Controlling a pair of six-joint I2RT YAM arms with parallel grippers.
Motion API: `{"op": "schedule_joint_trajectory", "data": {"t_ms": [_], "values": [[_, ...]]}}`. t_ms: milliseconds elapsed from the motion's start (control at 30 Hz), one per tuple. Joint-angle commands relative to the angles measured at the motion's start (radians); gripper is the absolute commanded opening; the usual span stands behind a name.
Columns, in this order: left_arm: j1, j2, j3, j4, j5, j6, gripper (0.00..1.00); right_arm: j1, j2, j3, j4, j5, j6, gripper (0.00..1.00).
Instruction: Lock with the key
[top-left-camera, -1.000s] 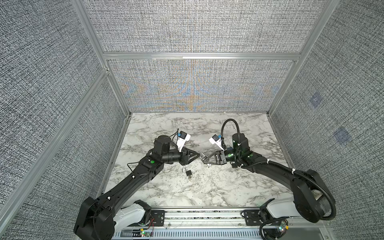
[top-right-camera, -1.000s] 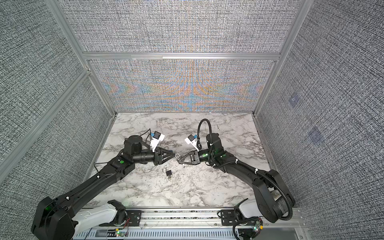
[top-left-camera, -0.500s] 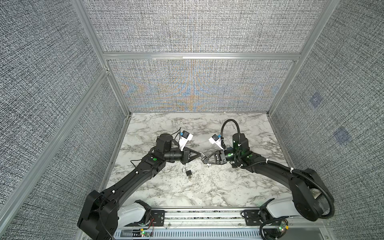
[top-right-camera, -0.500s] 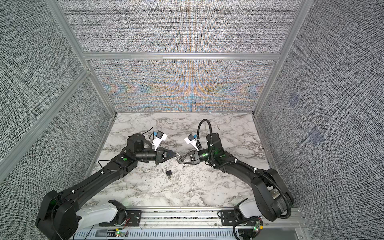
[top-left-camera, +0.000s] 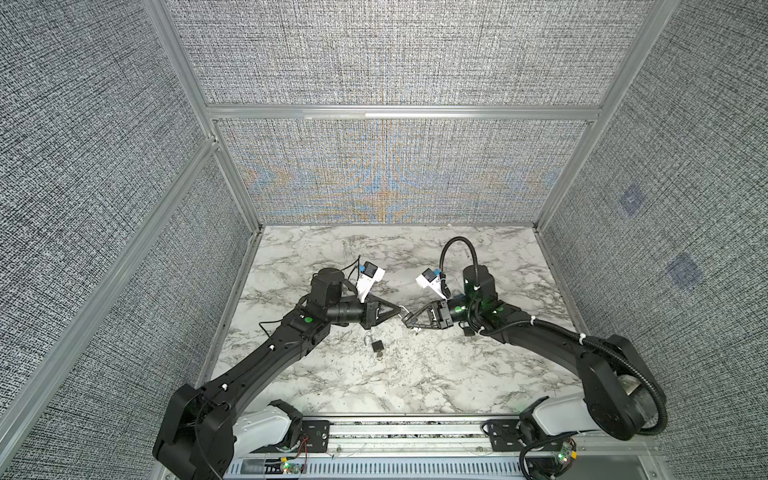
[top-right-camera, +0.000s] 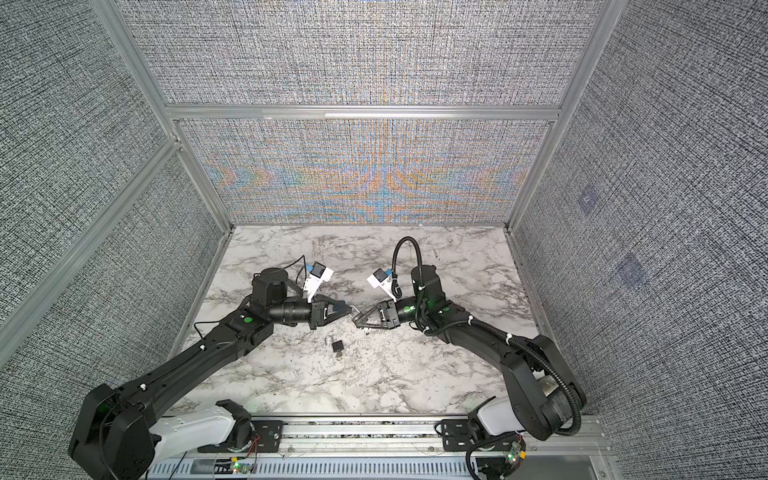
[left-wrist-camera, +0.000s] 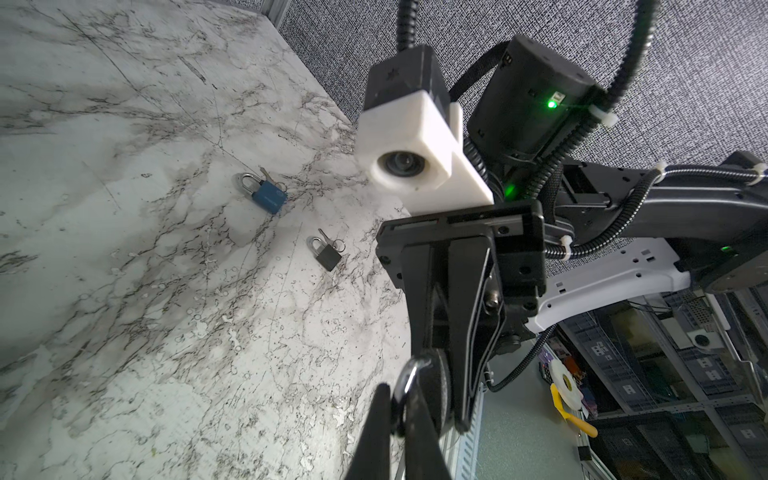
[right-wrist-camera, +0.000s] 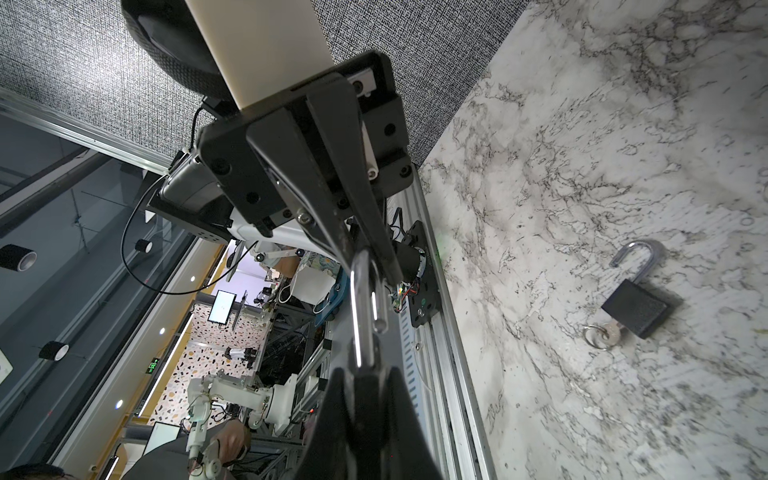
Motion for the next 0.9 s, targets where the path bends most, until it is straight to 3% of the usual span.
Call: {"op": "schedule_joint_trajectory", "data": {"t_ms": [0, 167, 400, 867], "values": [[-0.002, -0.005, 0.007, 0.033, 0.016, 0.011, 0.09, 0.009, -0.003, 0.019, -0.09, 0.04, -0.058, 0.0], [-0.002, -0.003, 0.005, 0.036, 0.018, 0.007, 0.08, 0.013, -0.003, 0.035, -0.153, 0.063, -0.103, 0.0], [-0.002, -0.013, -0.001, 0.042, 0.021, -0.002, 0.0, 0.02, 0.004, 0.091, -0.353, 0.145, -0.241, 0.0], [0.0, -0.017, -0.023, 0.064, 0.04, -0.026, 0.0, 0.022, -0.004, 0.097, -0.353, 0.175, -0.243, 0.0]]}}
